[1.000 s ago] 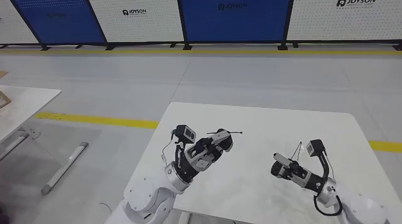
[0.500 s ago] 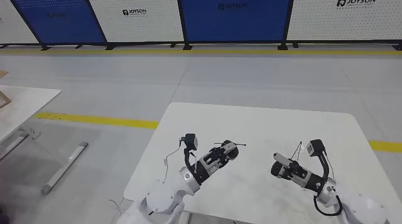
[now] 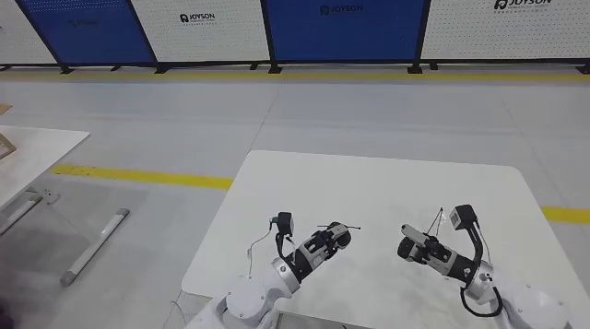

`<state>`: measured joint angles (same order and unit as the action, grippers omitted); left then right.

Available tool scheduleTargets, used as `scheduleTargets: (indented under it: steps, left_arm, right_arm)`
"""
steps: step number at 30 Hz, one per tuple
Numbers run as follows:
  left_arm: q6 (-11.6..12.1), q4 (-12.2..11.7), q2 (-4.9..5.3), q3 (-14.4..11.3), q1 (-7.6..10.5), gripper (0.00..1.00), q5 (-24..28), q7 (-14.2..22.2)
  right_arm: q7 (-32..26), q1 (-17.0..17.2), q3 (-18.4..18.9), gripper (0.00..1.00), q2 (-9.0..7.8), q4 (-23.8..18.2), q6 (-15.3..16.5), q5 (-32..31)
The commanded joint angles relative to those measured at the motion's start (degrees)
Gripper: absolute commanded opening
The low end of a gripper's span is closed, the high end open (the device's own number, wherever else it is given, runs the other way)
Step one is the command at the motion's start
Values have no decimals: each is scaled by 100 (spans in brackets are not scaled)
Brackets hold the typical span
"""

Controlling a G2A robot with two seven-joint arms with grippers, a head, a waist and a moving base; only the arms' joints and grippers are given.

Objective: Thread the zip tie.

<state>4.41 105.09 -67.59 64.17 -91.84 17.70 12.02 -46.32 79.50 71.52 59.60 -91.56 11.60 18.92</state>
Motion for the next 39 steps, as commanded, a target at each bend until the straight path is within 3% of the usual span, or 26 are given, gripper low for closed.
scheduleTargets:
  steps: [1, 7, 13, 16, 26, 36, 39]
  left_arm:
    - [0, 0, 0, 0, 0, 0, 2, 0]
    - [10, -56, -6, -94, 28, 0, -219, -39]
    - [-1, -207, -4, -261, 100, 0, -885, -122]
    - [-134, -233, 9, -321, 105, 0, -1221, -98]
    - [-119, -216, 6, -339, 105, 0, -1196, -89]
    - [260, 121, -17, -352, 62, 0, -997, -308]
    - [419, 206, -4, -309, 38, 0, -761, -55]
  right_arm:
    - [0, 0, 0, 100, 0, 0, 0, 0]
    - [0, 0, 0, 100, 0, 0, 0, 0]
    - [0, 0, 0, 100, 0, 0, 0, 0]
    - [0, 0, 0, 100, 0, 0, 0, 0]
    - [0, 0, 0, 100, 0, 0, 0, 0]
    - [0, 0, 0, 100, 0, 0, 0, 0]
    - [0, 0, 0, 100, 0, 0, 0, 0]
